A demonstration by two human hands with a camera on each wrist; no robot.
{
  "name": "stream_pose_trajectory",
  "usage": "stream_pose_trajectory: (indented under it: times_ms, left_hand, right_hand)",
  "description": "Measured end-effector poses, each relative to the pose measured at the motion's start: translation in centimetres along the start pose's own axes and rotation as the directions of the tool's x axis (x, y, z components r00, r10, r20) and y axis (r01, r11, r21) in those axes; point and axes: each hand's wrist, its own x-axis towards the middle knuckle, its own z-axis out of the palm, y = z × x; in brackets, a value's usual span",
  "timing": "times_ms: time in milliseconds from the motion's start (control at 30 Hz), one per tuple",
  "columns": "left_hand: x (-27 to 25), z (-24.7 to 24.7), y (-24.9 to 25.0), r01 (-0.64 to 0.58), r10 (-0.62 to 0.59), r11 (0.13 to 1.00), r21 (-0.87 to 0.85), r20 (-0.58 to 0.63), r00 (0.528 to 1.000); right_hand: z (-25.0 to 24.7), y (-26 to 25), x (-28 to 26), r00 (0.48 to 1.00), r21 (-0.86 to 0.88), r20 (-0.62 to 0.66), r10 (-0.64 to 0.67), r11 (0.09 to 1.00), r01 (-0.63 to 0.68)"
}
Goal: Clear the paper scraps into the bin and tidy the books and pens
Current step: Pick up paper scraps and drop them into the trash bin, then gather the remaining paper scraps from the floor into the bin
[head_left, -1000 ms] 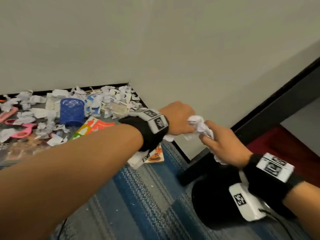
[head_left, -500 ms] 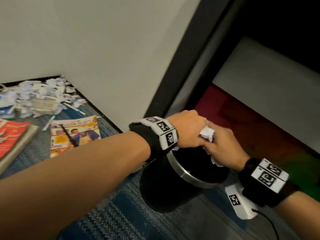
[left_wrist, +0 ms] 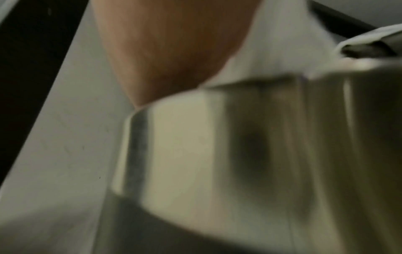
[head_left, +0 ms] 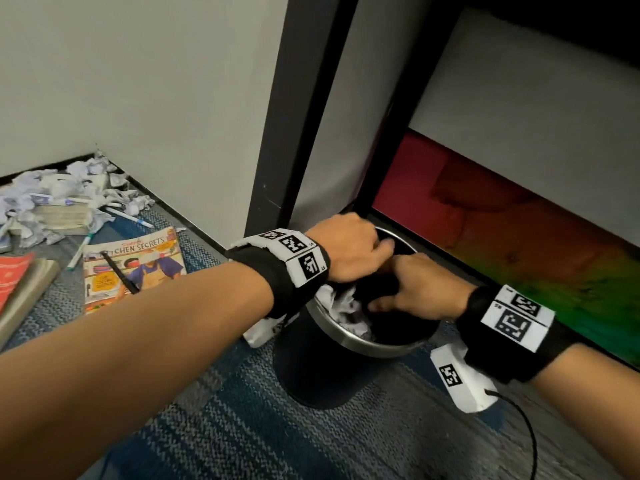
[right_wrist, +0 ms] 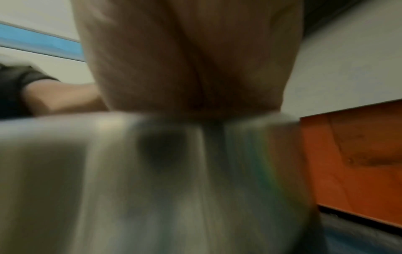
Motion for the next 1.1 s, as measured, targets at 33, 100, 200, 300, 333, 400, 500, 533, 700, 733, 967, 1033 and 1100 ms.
stream_pose_trajectory:
  times_ms: [33, 100, 200, 300, 333, 400, 500, 533, 700, 733, 967, 1033, 1100]
  left_hand:
    - [0.2, -0.4, 0.1, 0.013, -0.013, 1.0, -0.003, -0.076, 0.997]
    - [0.3, -1.5, 0.1, -0.006, 0.007, 1.0, 0.012, -0.125, 0.992]
    - [-1.1, -4.3, -0.2, -0.121, 0.122, 0.992, 0.024, -0.058, 0.991]
    - [-4.2, -8.2, -1.6, -0.116, 0.116, 0.993, 0.022, -0.02, 0.993]
    - [-5.5, -9.3, -2.5, -0.075, 0.075, 0.997, 0.027, -0.002, 0.997]
    - [-8.6, -11.1, -5.4, 0.035, -0.041, 0.996, 0.087, 0.067, 0.997]
    - [-14.7, -12.3, -12.0, 0.24, -0.275, 0.942, 0.236, 0.127, 0.953]
    - [-17.2, -12.4, -14.5, 0.303, -0.352, 0.91, 0.284, 0.142, 0.925]
    - [-32.3, -13.1, -24.6, 0.505, -0.613, 0.767, 0.395, 0.219, 0.759]
    - [-35.4, -13.2, -26.2, 0.557, -0.654, 0.741, 0.376, 0.212, 0.726]
    - [-54.9, -10.1, -32.0, 0.824, -0.849, 0.511, 0.245, 0.294, 0.44]
    - [-58.8, -8.4, -32.9, 0.872, -0.88, 0.439, 0.217, 0.299, 0.368]
    - [-62.1, -6.8, -33.3, 0.916, -0.903, 0.363, 0.171, 0.305, 0.301]
  right_hand:
    - [-0.4, 0.0, 0.0, 0.999, -0.053, -0.044, 0.009, 0.999, -0.012]
    - [-1.1, -0.4, -0.2, 0.987, -0.163, -0.159, 0.009, 0.986, -0.035]
    - [-2.5, -2.4, -0.8, 0.953, -0.237, -0.299, -0.06, 0.971, -0.013]
    - [-4.4, -5.8, -1.3, 0.924, -0.24, -0.362, -0.126, 0.97, 0.038]
    - [-4.9, -7.2, -1.3, 0.92, -0.237, -0.363, -0.148, 0.97, 0.062]
    - [-5.5, -10.8, -0.7, 0.909, -0.243, -0.365, -0.202, 0.963, 0.116]
    - [-5.2, -17.6, 1.5, 0.89, -0.26, -0.359, -0.281, 0.946, 0.193]
    - [-4.7, -20.1, 2.4, 0.883, -0.272, -0.358, -0.304, 0.939, 0.213]
    - [0.0, -33.4, 6.6, 0.876, -0.298, -0.23, -0.423, 0.888, 0.351]
    - [1.2, -35.9, 7.2, 0.87, -0.297, -0.177, -0.46, 0.868, 0.398]
    - [5.9, -52.1, 8.4, 0.739, -0.347, 0.136, -0.66, 0.667, 0.659]
    - [7.0, -55.0, 8.5, 0.695, -0.321, 0.189, -0.694, 0.626, 0.711]
    - [8.5, -57.3, 8.6, 0.633, -0.286, 0.247, -0.734, 0.569, 0.771]
